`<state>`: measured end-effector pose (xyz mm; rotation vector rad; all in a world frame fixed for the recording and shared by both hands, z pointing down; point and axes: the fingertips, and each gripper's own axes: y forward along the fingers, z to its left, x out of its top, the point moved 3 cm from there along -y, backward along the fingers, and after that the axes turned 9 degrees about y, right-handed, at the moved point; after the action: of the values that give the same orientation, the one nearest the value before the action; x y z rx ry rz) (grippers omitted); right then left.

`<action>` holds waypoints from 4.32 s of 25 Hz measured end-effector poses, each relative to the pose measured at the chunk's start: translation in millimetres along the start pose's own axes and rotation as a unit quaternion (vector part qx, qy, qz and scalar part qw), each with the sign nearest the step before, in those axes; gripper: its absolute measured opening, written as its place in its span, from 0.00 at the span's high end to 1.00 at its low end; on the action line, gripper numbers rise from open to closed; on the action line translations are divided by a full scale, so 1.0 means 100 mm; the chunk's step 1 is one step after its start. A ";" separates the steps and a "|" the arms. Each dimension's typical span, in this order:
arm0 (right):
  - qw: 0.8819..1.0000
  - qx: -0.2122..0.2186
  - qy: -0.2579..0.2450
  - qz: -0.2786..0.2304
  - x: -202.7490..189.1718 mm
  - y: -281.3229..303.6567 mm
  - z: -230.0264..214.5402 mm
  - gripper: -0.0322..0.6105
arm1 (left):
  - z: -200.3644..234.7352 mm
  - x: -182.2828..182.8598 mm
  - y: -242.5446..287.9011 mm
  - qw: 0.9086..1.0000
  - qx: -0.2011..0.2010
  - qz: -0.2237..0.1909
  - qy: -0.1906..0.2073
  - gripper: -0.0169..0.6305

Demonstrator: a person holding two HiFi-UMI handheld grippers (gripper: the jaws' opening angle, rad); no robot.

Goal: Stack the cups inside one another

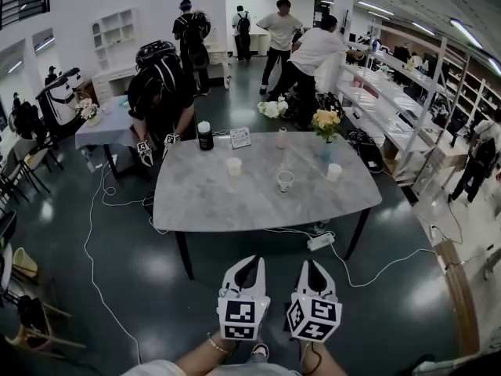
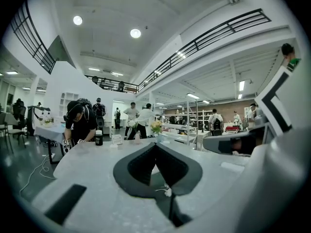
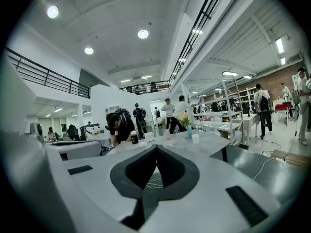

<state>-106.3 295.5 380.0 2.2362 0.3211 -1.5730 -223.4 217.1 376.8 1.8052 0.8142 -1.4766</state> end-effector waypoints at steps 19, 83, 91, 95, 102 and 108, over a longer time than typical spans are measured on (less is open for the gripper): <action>1.000 0.015 -0.004 0.018 0.18 0.65 -0.58 0.94 | -0.20 0.02 0.81 1.000 0.018 0.010 -0.002 0.97; 0.998 0.020 -0.036 0.053 0.75 4.30 -0.79 0.94 | 1.25 -0.21 4.24 0.999 0.012 0.036 -0.038 0.97; 0.995 0.032 -0.045 0.085 0.63 4.41 -0.76 0.94 | 1.30 -0.35 4.22 0.996 0.029 0.058 -0.054 0.97; 0.993 0.049 -0.048 0.091 0.70 4.45 -0.74 0.94 | 1.27 -0.29 4.25 0.995 0.041 0.064 -0.058 0.97; 0.993 0.048 -0.038 0.098 0.72 4.47 -0.91 0.94 | 1.09 -0.26 4.36 0.996 0.034 0.066 -0.059 0.97; 0.994 0.025 -0.034 0.097 0.76 4.46 -1.23 0.94 | 0.78 -0.31 4.53 0.995 0.013 0.080 -0.065 0.97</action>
<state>202.5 -54.3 424.8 2.1716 0.0433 -1.5625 89.4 -114.8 442.4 1.7311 0.5748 -1.4883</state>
